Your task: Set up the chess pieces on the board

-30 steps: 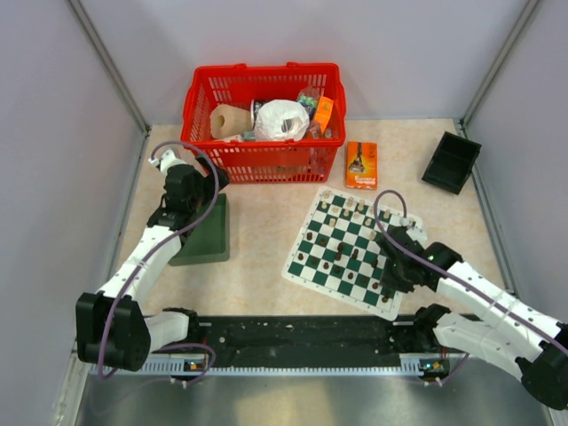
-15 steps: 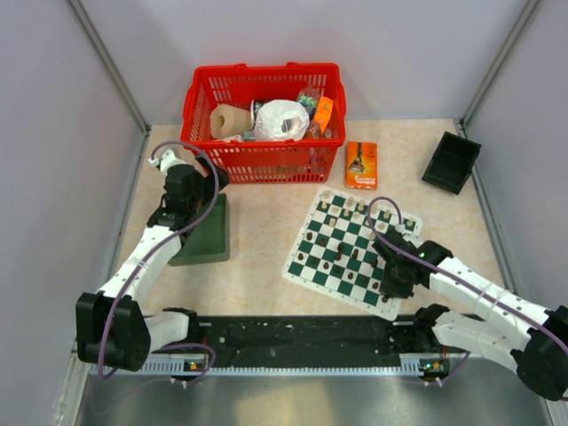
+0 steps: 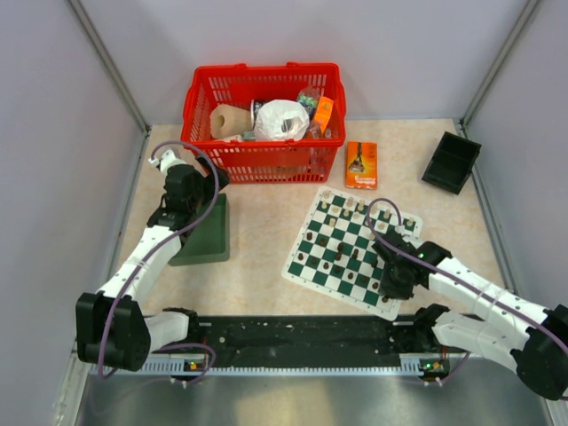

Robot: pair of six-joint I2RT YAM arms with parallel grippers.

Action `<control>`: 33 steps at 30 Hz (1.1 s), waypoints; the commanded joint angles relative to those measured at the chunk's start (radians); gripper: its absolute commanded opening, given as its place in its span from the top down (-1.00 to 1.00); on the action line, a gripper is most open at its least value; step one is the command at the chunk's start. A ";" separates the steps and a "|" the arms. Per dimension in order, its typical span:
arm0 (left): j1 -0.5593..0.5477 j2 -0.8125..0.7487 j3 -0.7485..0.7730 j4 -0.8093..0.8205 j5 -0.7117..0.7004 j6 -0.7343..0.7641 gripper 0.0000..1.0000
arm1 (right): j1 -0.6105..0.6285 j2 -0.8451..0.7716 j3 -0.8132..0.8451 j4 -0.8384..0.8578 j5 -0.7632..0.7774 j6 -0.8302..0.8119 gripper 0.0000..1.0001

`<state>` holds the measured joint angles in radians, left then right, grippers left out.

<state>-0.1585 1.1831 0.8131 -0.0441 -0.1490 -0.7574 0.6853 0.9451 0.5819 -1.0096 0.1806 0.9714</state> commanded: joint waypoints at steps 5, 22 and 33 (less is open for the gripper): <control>0.004 -0.007 -0.002 0.058 0.000 0.000 -0.96 | 0.011 0.001 -0.027 0.052 0.003 0.033 0.40; 0.004 0.000 -0.002 0.058 0.000 0.000 -0.96 | 0.010 0.001 -0.034 0.055 0.019 0.020 0.64; 0.004 0.001 -0.002 0.062 0.003 -0.003 -0.97 | 0.010 -0.058 -0.017 0.000 -0.024 0.012 0.74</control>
<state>-0.1585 1.1831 0.8131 -0.0441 -0.1490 -0.7574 0.6853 0.9100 0.5430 -0.9871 0.1711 0.9882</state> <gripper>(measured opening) 0.983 0.166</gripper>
